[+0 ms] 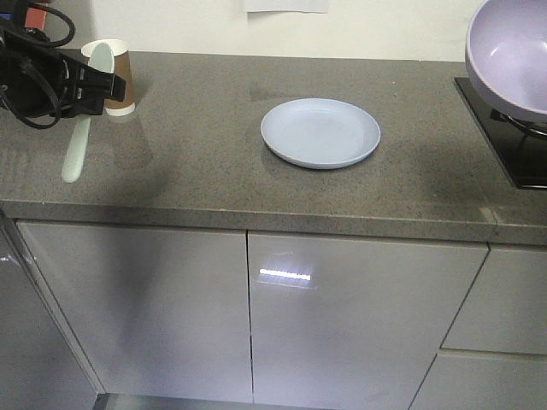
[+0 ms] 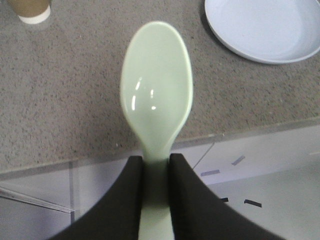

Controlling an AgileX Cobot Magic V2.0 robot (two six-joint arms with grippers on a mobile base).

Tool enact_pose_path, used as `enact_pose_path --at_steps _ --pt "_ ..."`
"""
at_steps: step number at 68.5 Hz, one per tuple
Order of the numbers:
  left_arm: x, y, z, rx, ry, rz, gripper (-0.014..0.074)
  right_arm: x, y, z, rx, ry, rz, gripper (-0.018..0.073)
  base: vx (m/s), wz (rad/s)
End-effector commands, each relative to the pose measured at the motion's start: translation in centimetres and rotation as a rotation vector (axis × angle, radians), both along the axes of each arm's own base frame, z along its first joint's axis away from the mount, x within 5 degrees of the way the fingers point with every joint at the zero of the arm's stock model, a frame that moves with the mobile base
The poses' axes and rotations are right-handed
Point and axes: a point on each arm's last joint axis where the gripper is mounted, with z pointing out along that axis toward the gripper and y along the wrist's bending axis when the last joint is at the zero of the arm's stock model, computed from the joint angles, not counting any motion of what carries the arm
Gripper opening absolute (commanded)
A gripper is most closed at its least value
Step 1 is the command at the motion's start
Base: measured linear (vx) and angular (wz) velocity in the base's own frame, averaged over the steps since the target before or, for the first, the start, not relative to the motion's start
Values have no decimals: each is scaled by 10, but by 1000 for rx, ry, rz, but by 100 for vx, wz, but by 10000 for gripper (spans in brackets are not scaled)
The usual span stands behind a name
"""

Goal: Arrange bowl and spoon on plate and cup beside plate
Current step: 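Drive the base, holding spoon and bowl, to the counter with the blue plate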

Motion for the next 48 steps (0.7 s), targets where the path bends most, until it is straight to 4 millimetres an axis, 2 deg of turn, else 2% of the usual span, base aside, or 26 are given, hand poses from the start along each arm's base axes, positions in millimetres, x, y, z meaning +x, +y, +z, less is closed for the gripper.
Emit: enact_pose_path --at_steps 1,48 --pt "-6 -1 22 -33 -109 -3 -6 -6 -1 22 -11 -126 -13 -6 17 1" --pt "-6 -1 22 -33 -109 -3 -6 -6 -1 22 -11 -126 -13 -6 16 -1"
